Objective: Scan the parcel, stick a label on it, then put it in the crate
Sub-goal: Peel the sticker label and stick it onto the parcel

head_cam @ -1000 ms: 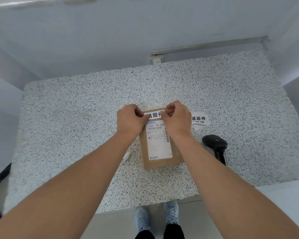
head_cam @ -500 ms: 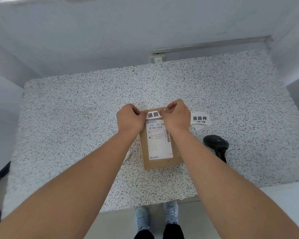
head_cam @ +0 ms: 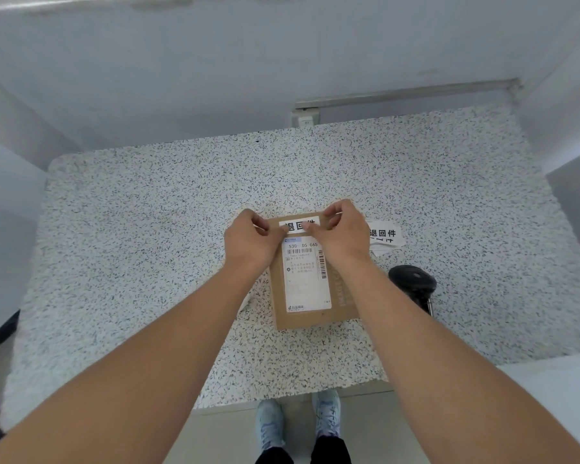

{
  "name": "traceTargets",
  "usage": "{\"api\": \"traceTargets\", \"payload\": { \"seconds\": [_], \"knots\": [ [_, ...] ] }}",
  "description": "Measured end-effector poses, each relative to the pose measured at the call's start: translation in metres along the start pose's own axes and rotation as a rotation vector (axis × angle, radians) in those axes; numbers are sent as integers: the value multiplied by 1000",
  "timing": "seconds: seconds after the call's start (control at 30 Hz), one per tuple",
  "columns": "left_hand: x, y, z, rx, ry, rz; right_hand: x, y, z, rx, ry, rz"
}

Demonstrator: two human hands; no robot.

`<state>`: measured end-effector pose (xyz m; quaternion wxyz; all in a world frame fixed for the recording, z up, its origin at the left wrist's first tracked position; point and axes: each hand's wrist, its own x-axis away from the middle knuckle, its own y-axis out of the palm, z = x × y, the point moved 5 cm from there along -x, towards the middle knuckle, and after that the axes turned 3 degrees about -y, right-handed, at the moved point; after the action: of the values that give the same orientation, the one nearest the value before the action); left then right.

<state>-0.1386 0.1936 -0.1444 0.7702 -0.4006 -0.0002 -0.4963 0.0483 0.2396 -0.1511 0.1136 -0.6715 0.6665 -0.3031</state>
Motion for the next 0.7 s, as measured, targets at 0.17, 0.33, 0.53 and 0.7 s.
{"api": "traceTargets", "payload": {
  "seconds": [0.17,0.33,0.53,0.7],
  "knots": [
    [6,0,-6,-39,-51,10,1,0,-2,30,6,-19],
    [6,5,-16,94,-215,-49,1,-7,3,-62,57,-25],
    [11,5,-14,59,-207,-35,3,-9,6,-132,101,7],
    [25,2,-11,-90,-13,-43,16,-19,3,-87,51,33]
  ]
}}
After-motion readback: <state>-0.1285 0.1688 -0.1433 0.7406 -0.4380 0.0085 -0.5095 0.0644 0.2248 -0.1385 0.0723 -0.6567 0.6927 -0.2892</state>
